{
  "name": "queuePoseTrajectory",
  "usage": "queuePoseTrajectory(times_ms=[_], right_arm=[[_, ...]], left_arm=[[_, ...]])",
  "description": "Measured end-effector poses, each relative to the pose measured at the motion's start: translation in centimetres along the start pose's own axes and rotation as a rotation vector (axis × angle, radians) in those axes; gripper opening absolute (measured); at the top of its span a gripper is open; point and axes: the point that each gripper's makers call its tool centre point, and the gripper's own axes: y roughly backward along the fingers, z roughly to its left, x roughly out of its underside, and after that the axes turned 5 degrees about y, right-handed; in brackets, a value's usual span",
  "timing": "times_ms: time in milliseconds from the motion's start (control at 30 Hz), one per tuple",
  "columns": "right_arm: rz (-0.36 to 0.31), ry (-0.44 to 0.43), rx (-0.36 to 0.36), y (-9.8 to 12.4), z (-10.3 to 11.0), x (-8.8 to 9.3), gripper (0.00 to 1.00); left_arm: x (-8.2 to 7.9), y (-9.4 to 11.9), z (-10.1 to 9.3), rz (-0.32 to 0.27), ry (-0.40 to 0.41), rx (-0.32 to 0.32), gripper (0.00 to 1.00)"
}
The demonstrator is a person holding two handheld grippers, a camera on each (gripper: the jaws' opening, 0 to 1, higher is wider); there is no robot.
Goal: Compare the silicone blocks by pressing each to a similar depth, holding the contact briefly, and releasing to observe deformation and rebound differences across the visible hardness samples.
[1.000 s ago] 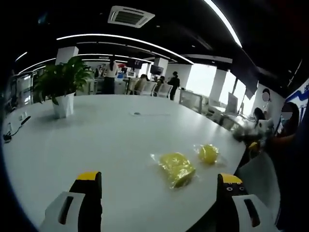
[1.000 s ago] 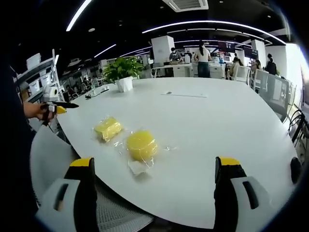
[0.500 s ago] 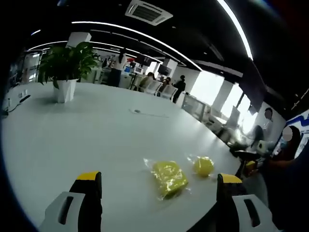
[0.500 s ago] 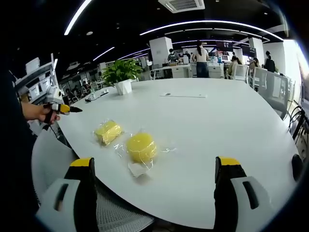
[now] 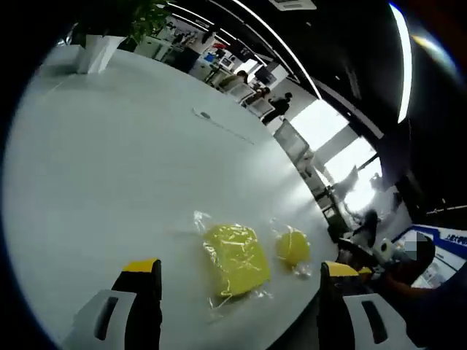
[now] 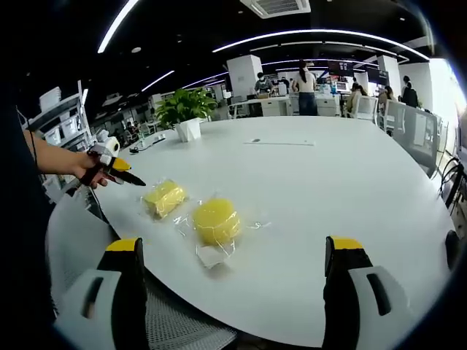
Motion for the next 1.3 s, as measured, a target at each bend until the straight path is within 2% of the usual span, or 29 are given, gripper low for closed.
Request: queuePoseTrajectory(times_ms=[33, 200, 233, 267, 333, 400, 467, 533, 600, 700, 733, 767, 833, 867, 1000, 1067, 1100, 1233, 1300], right_arm=[[0.000, -0.004, 0.000, 0.0, 0.1, 0.1, 0.97], [-0.001, -0.015, 0.003, 0.0, 0.2, 0.5, 0.97], [0.004, -0.012, 0.002, -0.1, 0.3, 0.7, 0.97], [0.015, 0.003, 0.001, -0.1, 0.4, 0.9, 0.97], [0.019, 0.017, -0.003, -0.2, 0.6, 1.0, 0.97], [0.015, 0.015, -0.004, -0.2, 0.7, 0.9, 0.97], [0.008, 0.013, -0.001, -0.1, 0.9, 0.7, 0.97], [0.005, 0.005, 0.004, -0.1, 0.7, 0.9, 0.97], [0.009, 0.000, 0.007, 0.0, 0.8, 1.1, 0.97], [0.017, 0.001, 0.009, -0.1, 0.6, 1.2, 0.97], [0.023, 0.007, 0.008, -0.1, 0.6, 1.3, 0.97], [0.044, 0.027, 0.005, -0.2, 0.6, 1.5, 0.97], [0.099, 0.052, -0.005, -0.1, 0.7, 2.1, 0.97], [0.094, 0.047, -0.003, -0.2, 0.7, 1.9, 0.97], [0.076, 0.041, 0.009, -0.1, 0.2, 1.1, 0.97], [0.065, 0.031, 0.015, -0.1, 0.1, 0.9, 0.97], [0.067, 0.031, 0.015, -0.1, 0.1, 0.9, 0.97], [0.076, 0.039, 0.007, -0.1, 0.6, 0.8, 0.97], [0.069, 0.042, 0.007, 0.0, 0.7, 0.3, 0.97]], left_arm=[[0.3, -0.2, 0.3, 0.028, -0.011, -0.015, 0.87], [1.2, -2.1, 0.0, 0.105, 0.011, 0.006, 0.73], [1.7, -2.3, 0.0, 0.131, 0.040, 0.012, 0.69], [1.8, -2.7, -0.2, 0.141, 0.086, 0.018, 0.60], [1.8, -3.1, -0.4, 0.157, 0.086, 0.032, 0.50], [2.0, -3.5, 0.0, 0.165, 0.073, 0.003, 0.51], [2.5, -4.1, 0.3, 0.197, 0.084, 0.004, 0.50], [2.4, -4.2, 0.6, 0.196, 0.082, -0.015, 0.47], [2.5, -4.2, 1.1, 0.203, 0.027, -0.059, 0.38], [3.0, -4.7, 0.6, 0.220, 0.031, -0.043, 0.37], [3.4, -4.6, 0.9, 0.244, -0.015, -0.060, 0.33], [3.7, -4.7, 1.5, 0.257, -0.102, -0.071, 0.29], [3.6, -5.1, 1.0, 0.246, -0.170, -0.051, 0.28], [3.7, -5.0, 1.1, 0.259, -0.188, -0.073, 0.26], [3.7, -5.0, 1.4, 0.262, -0.166, -0.098, 0.19], [3.6, -5.0, 2.2, 0.248, -0.117, -0.116, 0.12], [3.6, -5.0, 2.3, 0.246, -0.055, -0.144, 0.09], [3.6, -5.3, 2.2, 0.275, -0.084, -0.185, 0.03], [3.7, -5.1, 2.1, 0.273, -0.036, -0.187, 0.02]])
